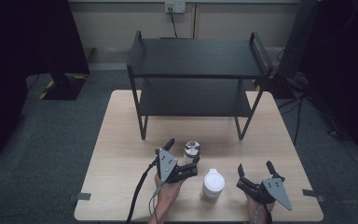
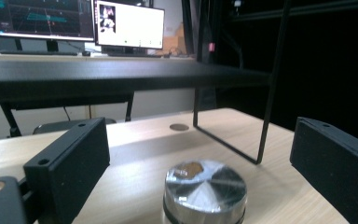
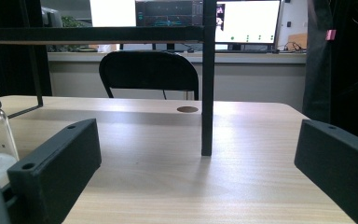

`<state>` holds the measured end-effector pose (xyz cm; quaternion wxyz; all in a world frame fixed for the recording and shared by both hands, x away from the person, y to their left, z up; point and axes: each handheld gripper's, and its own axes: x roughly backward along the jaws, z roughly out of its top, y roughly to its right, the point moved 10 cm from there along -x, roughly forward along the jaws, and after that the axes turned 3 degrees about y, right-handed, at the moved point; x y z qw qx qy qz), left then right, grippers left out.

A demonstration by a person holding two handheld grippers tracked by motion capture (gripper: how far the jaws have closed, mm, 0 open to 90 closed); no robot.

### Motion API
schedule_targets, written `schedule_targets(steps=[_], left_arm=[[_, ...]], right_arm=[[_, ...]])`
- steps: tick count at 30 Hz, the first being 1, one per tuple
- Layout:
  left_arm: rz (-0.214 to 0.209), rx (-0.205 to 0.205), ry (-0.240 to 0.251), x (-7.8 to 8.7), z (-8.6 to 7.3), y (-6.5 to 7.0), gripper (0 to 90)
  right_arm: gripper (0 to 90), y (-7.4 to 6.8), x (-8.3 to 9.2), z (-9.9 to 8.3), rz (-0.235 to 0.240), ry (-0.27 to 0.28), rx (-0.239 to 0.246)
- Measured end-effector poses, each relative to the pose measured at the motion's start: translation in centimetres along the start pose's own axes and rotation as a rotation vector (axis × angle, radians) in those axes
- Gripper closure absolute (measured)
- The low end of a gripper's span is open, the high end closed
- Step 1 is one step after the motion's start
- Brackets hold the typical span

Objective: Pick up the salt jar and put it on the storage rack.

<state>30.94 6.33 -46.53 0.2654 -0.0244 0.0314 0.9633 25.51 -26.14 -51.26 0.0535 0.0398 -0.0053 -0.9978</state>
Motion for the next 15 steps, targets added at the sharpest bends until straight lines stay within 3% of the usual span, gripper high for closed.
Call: schedule_targets(steps=[9,12,15], left_arm=[[-0.015,-0.011,-0.046,-1.2,-1.5,0.5,8.4],[-0.014,-0.028,-0.073,-1.8,-2.1,0.6,13.8],[-0.001,-0.048,-0.066,-2.0,-2.6,0.8,17.4]], right_arm=[[0.0,0.0,0.1,0.0,-0.003,-0.001,0.0],[0.0,0.0,0.1,0.0,-0.003,0.0,0.0],[0.0,-0.1,0.1,0.0,-0.004,-0.001,-0.001]])
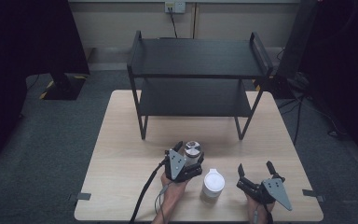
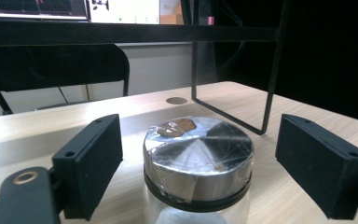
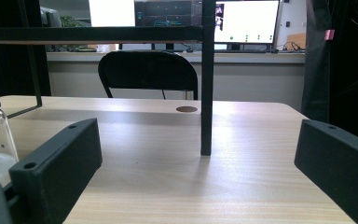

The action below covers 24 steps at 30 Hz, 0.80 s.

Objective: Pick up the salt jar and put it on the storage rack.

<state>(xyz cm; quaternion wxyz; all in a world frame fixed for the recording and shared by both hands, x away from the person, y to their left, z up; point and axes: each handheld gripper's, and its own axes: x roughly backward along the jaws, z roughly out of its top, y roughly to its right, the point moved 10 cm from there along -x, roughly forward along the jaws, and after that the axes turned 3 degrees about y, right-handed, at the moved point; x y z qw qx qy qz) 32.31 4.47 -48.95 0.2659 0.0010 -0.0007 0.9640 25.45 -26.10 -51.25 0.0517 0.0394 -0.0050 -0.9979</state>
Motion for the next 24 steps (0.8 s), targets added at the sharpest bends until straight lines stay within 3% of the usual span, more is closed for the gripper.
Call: schedule_targets(steps=[6,13,15,24], left_arm=[[0.011,0.018,-0.007,-0.7,-0.4,0.0,20.2],[0.013,0.009,-0.003,-1.0,-0.5,0.1,23.5],[0.017,0.034,0.003,-1.1,-0.4,0.0,23.7],[0.011,0.017,-0.011,-1.3,-0.8,0.2,26.7]], right_arm=[[0.0,0.0,0.0,0.0,0.0,0.0,0.0],[0.0,0.0,0.0,0.0,0.0,0.0,0.0],[0.0,0.0,0.0,0.0,0.0,0.0,0.0],[0.0,0.0,0.0,0.0,0.0,0.0,0.0]])
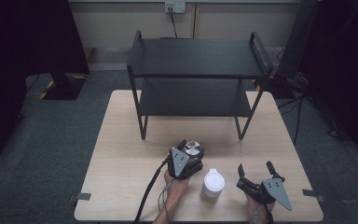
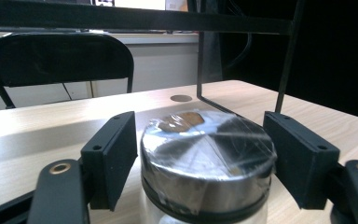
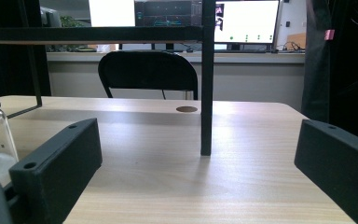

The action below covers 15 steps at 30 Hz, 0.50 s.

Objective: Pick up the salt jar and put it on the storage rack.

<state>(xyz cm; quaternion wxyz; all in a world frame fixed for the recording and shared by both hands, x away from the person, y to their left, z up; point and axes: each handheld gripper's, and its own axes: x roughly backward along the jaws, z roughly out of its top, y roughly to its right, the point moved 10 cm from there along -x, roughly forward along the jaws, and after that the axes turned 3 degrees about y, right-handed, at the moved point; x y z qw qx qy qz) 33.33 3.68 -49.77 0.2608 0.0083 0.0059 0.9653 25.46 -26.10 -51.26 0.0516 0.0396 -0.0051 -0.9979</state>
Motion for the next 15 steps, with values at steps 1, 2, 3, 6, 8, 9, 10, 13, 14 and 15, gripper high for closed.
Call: schedule_targets(steps=[1,2,3,6,8,9,10,13,14,15], left_arm=[[0.002,-0.004,-0.002,-0.03,-0.08,0.03,29.4],[0.002,-0.005,-0.002,-0.05,-0.13,0.05,30.1],[0.006,-0.002,0.009,-0.03,-0.21,0.19,32.4],[0.008,-0.008,0.012,-0.01,-0.27,0.16,34.5],[0.01,-0.008,0.015,-0.04,-0.29,0.2,34.9],[0.013,-0.008,0.015,-0.04,-0.29,0.23,35.0],[0.014,-0.008,0.015,-0.04,-0.29,0.25,35.1],[0.012,-0.008,0.016,-0.05,-0.3,0.23,35.2],[0.011,-0.007,0.015,-0.05,-0.29,0.21,35.2],[0.011,-0.007,0.015,-0.05,-0.29,0.21,35.3]], right_arm=[[0.0,-0.01,0.0,0.0,-0.001,0.0,0.0],[0.0,-0.01,0.0,0.0,-0.001,0.0,0.0],[0.0,-0.01,0.0,0.0,-0.001,0.0,0.0],[0.0,0.0,0.0,0.0,0.0,0.0,0.0],[0.0,0.01,-0.03,0.0,0.001,0.0,0.0],[0.0,0.01,-0.03,0.0,0.001,0.0,0.0],[0.0,0.02,-0.03,0.0,0.001,0.0,0.0],[0.0,0.01,-0.03,0.0,0.002,0.0,0.0],[0.0,0.02,-0.03,0.0,0.002,0.0,0.0],[0.0,0.02,-0.03,0.0,0.002,0.0,0.0]])
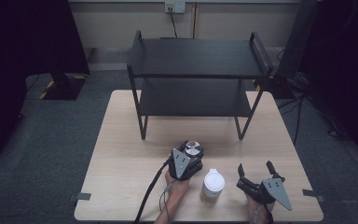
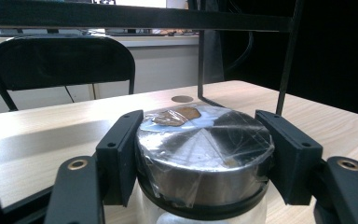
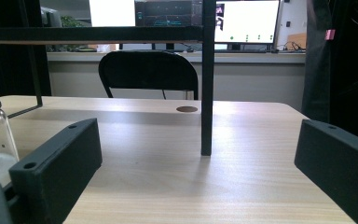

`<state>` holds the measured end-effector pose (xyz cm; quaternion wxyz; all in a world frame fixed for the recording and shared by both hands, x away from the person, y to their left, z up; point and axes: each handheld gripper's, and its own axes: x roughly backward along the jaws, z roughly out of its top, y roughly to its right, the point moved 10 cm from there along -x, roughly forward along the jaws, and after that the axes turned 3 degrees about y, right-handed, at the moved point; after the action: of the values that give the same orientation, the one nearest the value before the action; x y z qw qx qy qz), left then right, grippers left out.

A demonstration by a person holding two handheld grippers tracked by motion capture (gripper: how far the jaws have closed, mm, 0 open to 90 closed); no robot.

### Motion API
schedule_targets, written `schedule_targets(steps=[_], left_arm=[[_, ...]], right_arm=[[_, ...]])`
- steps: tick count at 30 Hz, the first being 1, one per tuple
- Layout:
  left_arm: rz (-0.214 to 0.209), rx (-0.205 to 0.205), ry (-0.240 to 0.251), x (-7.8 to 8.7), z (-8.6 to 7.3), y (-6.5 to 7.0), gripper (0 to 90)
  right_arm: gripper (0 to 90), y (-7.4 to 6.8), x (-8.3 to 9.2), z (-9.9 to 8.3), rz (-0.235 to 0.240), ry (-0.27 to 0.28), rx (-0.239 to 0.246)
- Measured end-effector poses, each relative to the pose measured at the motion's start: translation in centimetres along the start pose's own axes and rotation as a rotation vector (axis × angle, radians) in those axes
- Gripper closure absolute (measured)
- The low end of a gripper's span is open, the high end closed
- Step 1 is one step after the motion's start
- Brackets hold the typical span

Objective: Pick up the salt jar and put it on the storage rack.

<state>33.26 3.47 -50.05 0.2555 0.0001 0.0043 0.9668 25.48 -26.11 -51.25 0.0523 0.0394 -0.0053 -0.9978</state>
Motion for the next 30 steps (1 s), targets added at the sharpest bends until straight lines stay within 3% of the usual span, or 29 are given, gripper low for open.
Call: schedule_targets(steps=[12,30], left_arm=[[-0.014,0.0,-0.028,0.0,0.5,-0.1,35.4],[-0.062,-0.014,-0.018,0.5,1.8,-0.5,35.5]], right_arm=[[0.0,0.0,0.0,0.0,0.0,0.0,0.0],[0.0,0.0,0.0,0.0,0.0,0.0,0.0]])
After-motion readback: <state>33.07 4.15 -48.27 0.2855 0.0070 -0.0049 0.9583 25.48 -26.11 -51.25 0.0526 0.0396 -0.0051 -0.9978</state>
